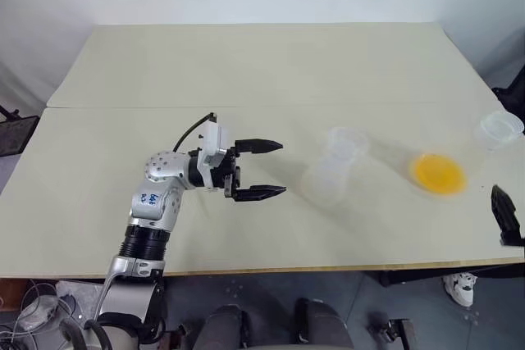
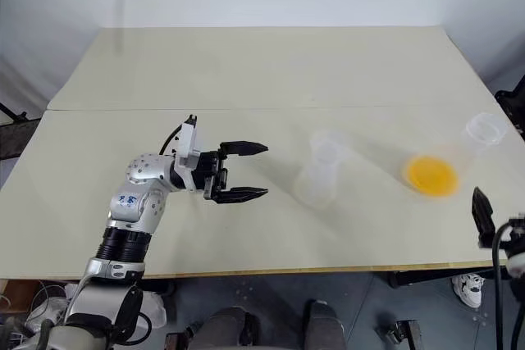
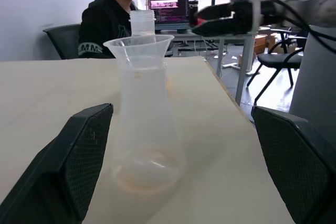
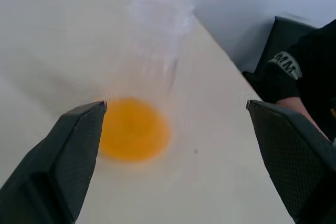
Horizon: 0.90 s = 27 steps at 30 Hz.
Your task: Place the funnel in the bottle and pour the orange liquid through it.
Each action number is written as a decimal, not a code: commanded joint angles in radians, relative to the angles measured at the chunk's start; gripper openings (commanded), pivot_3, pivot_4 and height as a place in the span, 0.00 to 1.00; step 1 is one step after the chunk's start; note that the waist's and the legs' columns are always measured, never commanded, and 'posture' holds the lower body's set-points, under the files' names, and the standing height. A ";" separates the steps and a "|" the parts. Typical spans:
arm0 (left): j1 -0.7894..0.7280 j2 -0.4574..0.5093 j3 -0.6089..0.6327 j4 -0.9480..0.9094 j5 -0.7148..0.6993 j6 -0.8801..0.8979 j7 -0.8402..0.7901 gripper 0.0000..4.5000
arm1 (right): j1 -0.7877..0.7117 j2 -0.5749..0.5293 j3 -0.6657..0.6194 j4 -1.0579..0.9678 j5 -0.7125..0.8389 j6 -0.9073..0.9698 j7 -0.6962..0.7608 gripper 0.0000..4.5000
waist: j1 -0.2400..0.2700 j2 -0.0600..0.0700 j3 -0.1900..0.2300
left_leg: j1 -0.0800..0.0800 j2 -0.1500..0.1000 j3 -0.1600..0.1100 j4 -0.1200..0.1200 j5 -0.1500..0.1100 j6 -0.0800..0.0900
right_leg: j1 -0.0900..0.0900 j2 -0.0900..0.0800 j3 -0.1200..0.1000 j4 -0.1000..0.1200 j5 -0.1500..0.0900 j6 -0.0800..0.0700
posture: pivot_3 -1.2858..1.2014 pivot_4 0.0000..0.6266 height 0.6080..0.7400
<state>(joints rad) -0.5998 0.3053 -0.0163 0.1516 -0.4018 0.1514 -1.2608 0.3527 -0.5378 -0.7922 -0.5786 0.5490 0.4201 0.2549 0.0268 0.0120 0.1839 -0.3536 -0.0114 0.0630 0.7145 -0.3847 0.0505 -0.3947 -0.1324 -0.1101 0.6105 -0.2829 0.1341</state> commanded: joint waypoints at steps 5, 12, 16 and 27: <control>0.043 0.001 -0.010 -0.103 -0.041 0.021 0.046 0.99 | -0.123 -0.089 0.015 0.094 -0.002 0.071 0.014 1.00 | 0.000 0.000 0.000 | -0.001 -0.001 0.000 0.001 0.000 0.001 | 0.000 -0.001 0.001 -0.002 0.000 0.000 | 0.52 0.24 1.00; 0.063 0.003 -0.012 -0.134 -0.049 0.028 0.084 0.99 | -0.247 -0.125 0.040 0.165 0.034 0.117 0.042 1.00 | 0.000 0.000 0.000 | -0.001 -0.001 0.000 0.001 0.000 0.001 | 0.000 0.000 0.001 -0.002 0.000 0.000 | 0.52 0.24 1.00; 0.076 0.003 -0.013 -0.153 -0.056 0.035 0.098 0.99 | -0.296 -0.132 0.064 0.196 0.022 0.119 0.052 1.00 | 0.000 0.000 0.000 | -0.001 -0.001 0.000 0.001 0.000 0.001 | 0.001 0.000 0.001 -0.003 0.000 0.000 | 0.52 0.24 1.00; 0.084 0.007 -0.017 -0.160 -0.066 0.033 0.112 0.99 | -0.447 -0.138 0.124 0.360 -0.045 0.049 0.056 1.00 | -0.003 0.001 0.000 | -0.001 -0.001 0.001 0.000 0.000 0.001 | 0.001 0.000 0.000 -0.004 0.000 0.000 | 0.52 0.24 1.00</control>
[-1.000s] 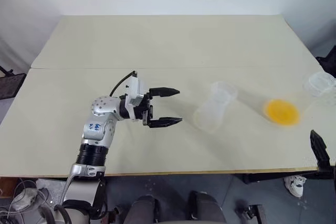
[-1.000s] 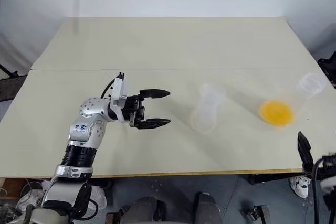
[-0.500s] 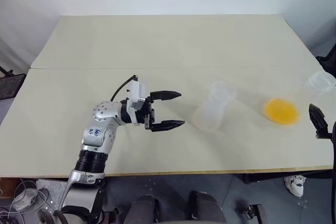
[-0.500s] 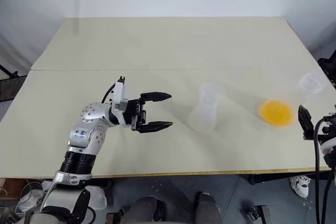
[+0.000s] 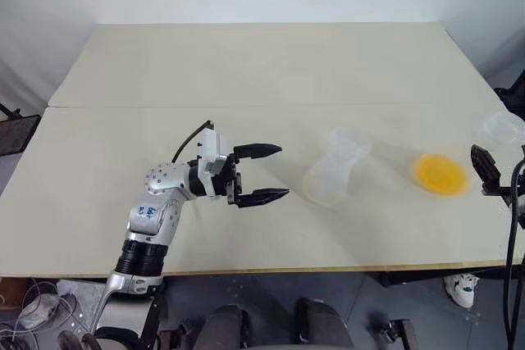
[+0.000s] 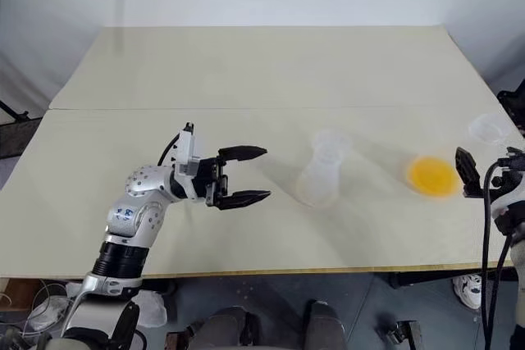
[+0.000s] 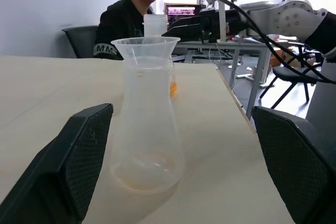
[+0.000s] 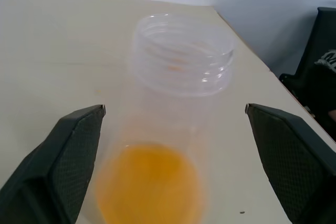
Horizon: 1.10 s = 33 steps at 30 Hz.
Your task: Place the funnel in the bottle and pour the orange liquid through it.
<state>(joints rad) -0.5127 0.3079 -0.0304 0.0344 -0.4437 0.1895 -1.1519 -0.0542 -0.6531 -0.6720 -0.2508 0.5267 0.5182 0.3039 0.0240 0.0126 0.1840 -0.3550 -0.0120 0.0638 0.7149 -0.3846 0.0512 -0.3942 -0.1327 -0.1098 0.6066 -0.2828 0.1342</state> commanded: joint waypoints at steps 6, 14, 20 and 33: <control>-0.011 0.011 0.003 -0.031 -0.025 -0.008 0.002 0.99 | -0.133 -0.031 0.044 0.156 -0.063 -0.110 0.032 1.00 | 0.000 0.000 0.000 | 0.000 0.000 0.000 0.000 0.000 0.000 | 0.000 0.000 0.000 0.000 0.000 0.000 | 0.52 0.24 1.00; -0.017 0.019 0.008 -0.026 -0.022 -0.013 0.007 1.00 | -0.237 -0.037 0.071 0.274 -0.089 -0.162 0.053 0.78 | 0.000 0.001 0.001 | 0.000 0.000 0.000 0.000 0.000 0.000 | 0.000 0.000 -0.001 0.000 0.000 0.000 | 0.52 0.24 1.00; -0.024 0.020 0.008 -0.010 -0.018 -0.024 0.008 1.00 | -0.193 -0.009 0.060 0.185 -0.070 -0.144 0.045 0.62 | 0.000 0.002 0.001 | -0.001 0.000 -0.001 0.000 0.000 0.000 | 0.000 0.000 -0.001 -0.001 0.000 0.000 | 0.52 0.24 1.00; -0.084 0.010 -0.014 0.107 0.008 -0.047 -0.002 1.00 | -0.118 -0.044 0.141 -0.309 -0.138 0.046 -0.088 0.62 | 0.002 0.005 0.003 | -0.001 0.001 -0.001 0.000 0.000 0.000 | -0.001 0.000 -0.001 -0.002 0.000 0.000 | 0.52 0.24 1.00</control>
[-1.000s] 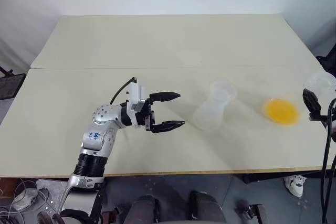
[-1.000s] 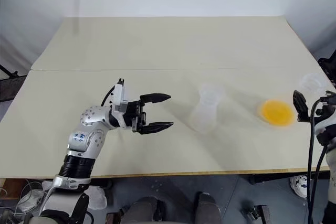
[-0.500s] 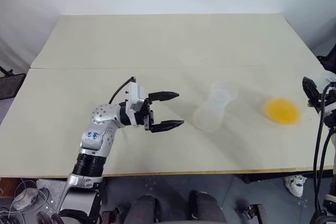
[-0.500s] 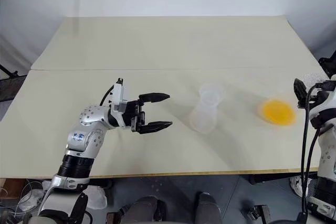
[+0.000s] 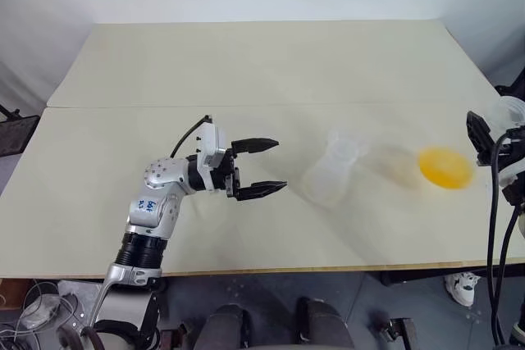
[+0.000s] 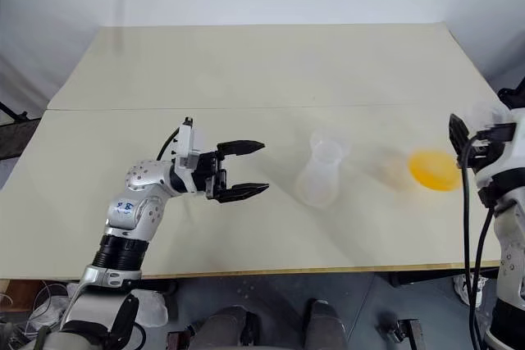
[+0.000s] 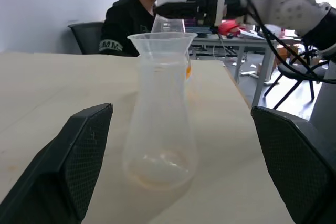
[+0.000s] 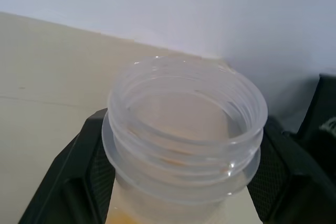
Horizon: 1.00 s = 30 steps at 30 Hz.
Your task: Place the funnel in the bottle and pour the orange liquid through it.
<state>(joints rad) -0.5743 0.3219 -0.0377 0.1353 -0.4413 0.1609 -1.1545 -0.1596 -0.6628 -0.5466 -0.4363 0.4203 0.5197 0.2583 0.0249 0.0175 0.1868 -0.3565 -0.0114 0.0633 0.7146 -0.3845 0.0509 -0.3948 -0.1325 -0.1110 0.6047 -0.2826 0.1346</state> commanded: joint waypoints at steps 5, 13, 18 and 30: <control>-0.050 -0.004 -0.020 0.061 0.026 -0.050 -0.022 1.00 | -0.064 -0.098 0.180 -0.279 -0.153 0.143 -0.092 0.62 | -0.001 0.000 0.000 | -0.001 0.000 0.000 0.000 0.000 0.000 | -0.001 0.000 0.000 -0.001 0.000 0.000 | 0.52 0.24 1.00; -0.125 0.016 -0.033 0.152 0.059 -0.143 -0.090 1.00 | -0.151 -0.214 0.383 -0.322 -0.330 0.166 -0.045 0.62 | 0.001 0.000 0.000 | -0.004 -0.001 -0.001 0.000 0.000 0.000 | -0.001 0.000 -0.002 -0.004 0.000 0.001 | 0.52 0.24 1.00; -0.141 0.018 -0.036 0.175 0.062 -0.155 -0.108 1.00 | -0.157 -0.317 0.486 -0.332 -0.465 0.134 0.018 0.62 | 0.000 0.000 0.000 | -0.007 -0.001 -0.002 0.000 0.000 0.000 | -0.003 0.000 -0.005 -0.005 0.001 0.001 | 0.52 0.24 1.00; -0.139 0.009 -0.040 0.187 0.061 -0.168 -0.124 1.00 | -0.182 -0.425 0.570 -0.315 -0.709 0.003 0.161 0.62 | 0.000 0.000 0.000 | -0.013 0.000 -0.006 0.002 0.000 0.000 | -0.004 0.000 -0.009 -0.008 0.001 0.002 | 0.52 0.24 1.00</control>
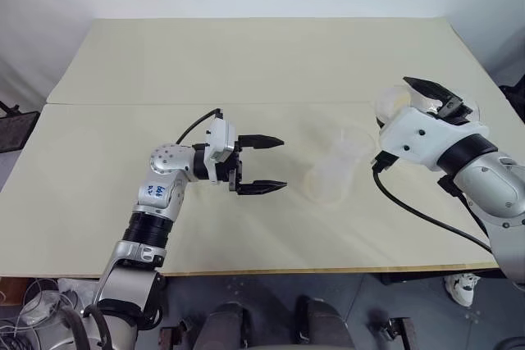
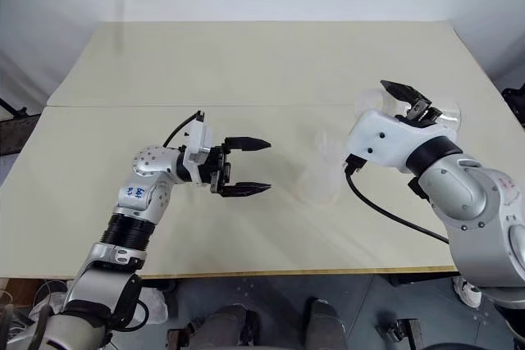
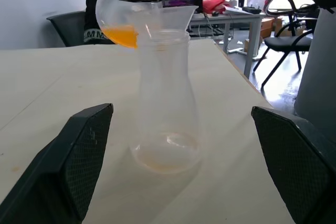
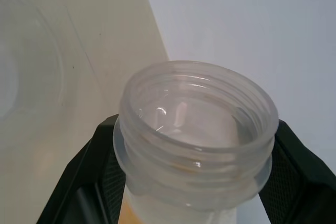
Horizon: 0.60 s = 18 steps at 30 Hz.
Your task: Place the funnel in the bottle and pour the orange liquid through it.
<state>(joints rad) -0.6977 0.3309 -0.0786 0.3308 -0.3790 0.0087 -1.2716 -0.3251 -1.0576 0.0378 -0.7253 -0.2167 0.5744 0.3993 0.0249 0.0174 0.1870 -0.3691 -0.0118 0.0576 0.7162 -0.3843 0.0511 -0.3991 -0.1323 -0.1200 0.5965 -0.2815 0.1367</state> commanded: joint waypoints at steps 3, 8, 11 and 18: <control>-0.015 0.002 0.005 -0.010 -0.004 -0.014 -0.010 1.00 | -0.007 -0.039 -0.013 -0.028 -0.128 -0.091 0.050 0.62 | 0.000 0.000 0.000 | 0.000 0.000 0.000 0.000 0.000 0.000 | 0.000 0.000 0.000 0.000 0.000 0.000 | 0.52 0.24 1.00; -0.011 0.006 0.009 -0.007 -0.004 -0.015 -0.012 1.00 | 0.031 -0.046 -0.030 -0.017 -0.206 -0.181 0.089 0.62 | 0.000 0.000 0.000 | 0.000 0.000 -0.001 0.000 0.000 0.000 | 0.000 0.000 -0.001 0.000 0.000 0.000 | 0.52 0.24 1.00; -0.011 0.005 0.009 -0.008 -0.004 -0.015 -0.011 1.00 | 0.033 -0.043 -0.038 0.010 -0.246 -0.231 0.098 0.62 | -0.001 0.000 0.000 | 0.000 0.000 -0.001 0.000 0.000 0.000 | 0.000 0.000 -0.001 0.000 0.000 0.000 | 0.52 0.24 1.00; -0.014 0.004 0.011 -0.003 -0.002 -0.018 -0.008 1.00 | 0.012 -0.012 -0.025 0.057 -0.309 -0.318 0.116 0.62 | 0.000 0.000 0.000 | 0.000 0.000 -0.001 0.000 0.000 0.000 | 0.000 0.000 -0.001 0.000 0.000 0.000 | 0.52 0.24 1.00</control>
<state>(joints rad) -0.6977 0.3308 -0.0780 0.3316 -0.3791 0.0070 -1.2791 -0.2911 -1.0758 0.0409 -0.6536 -0.4933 0.2817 0.5184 0.0245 0.0173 0.1870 -0.3693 -0.0118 0.0569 0.7162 -0.3842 0.0508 -0.3990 -0.1322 -0.1208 0.5964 -0.2814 0.1368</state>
